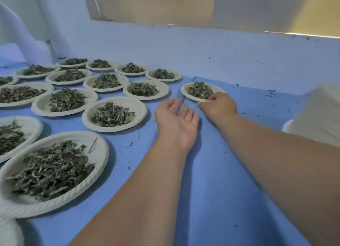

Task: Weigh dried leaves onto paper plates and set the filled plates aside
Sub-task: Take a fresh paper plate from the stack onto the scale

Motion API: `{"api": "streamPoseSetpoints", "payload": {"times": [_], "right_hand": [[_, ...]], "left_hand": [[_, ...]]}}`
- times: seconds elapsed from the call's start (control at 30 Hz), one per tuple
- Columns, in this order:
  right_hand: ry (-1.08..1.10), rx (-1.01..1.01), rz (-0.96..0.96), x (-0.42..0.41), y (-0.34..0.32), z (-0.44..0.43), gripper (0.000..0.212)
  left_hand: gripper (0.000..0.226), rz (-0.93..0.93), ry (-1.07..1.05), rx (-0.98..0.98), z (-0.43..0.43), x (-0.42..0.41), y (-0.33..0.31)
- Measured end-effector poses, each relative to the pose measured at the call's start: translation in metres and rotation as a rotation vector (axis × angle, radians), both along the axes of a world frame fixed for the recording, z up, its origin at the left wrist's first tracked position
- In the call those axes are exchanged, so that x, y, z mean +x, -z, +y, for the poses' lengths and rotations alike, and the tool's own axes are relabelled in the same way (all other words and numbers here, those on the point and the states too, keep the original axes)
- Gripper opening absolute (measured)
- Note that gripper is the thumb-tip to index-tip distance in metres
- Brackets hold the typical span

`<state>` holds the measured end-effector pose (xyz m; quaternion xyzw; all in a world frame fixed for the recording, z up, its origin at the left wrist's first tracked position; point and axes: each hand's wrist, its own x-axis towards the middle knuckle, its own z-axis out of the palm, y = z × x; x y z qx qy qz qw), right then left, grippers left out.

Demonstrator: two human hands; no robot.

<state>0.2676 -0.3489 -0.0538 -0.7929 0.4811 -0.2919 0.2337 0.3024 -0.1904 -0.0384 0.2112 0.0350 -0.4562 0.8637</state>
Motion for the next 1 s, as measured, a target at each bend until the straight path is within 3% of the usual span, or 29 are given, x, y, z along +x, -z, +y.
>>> {"api": "streamPoseSetpoints", "payload": {"times": [0.1, 0.17, 0.83, 1.0], "right_hand": [[0.004, -0.013, 0.026, 0.023, -0.003, -0.021, 0.016], [-0.007, -0.022, 0.055, 0.036, -0.002, -0.034, 0.016], [-0.023, -0.060, 0.286, 0.068, -0.006, -0.055, 0.046], [0.050, 0.000, 0.225, 0.066, -0.005, -0.054, 0.062]], "left_hand": [[0.042, 0.046, -0.025, -0.042, -0.002, 0.008, 0.002], [0.038, 0.066, -0.004, -0.047, -0.003, 0.012, 0.004], [0.036, 0.107, 0.024, -0.122, -0.006, 0.014, 0.005], [0.036, 0.083, 0.024, -0.122, -0.005, 0.013, 0.004]]}}
